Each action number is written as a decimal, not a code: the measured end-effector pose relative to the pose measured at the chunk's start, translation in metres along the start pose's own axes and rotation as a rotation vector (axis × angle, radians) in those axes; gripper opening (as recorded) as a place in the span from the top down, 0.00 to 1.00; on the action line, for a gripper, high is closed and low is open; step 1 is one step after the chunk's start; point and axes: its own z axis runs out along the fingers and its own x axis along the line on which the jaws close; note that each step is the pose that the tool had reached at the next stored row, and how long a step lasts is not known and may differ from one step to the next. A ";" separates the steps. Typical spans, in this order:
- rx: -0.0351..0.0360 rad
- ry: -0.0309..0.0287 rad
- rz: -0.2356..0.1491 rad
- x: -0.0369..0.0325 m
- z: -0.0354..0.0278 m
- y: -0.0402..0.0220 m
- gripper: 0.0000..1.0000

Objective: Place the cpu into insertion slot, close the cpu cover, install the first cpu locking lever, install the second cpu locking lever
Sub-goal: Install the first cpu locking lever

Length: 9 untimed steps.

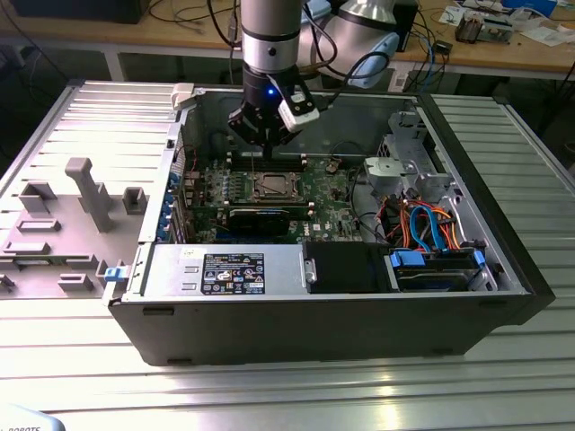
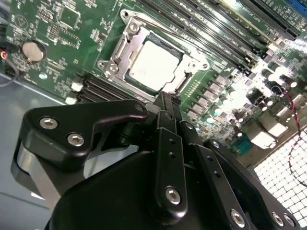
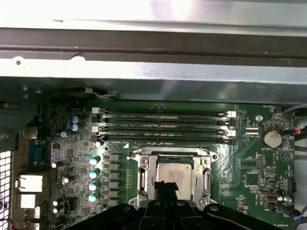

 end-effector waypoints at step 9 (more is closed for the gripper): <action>0.0000 0.0003 -0.010 0.0262 0.0002 0.0008 0.89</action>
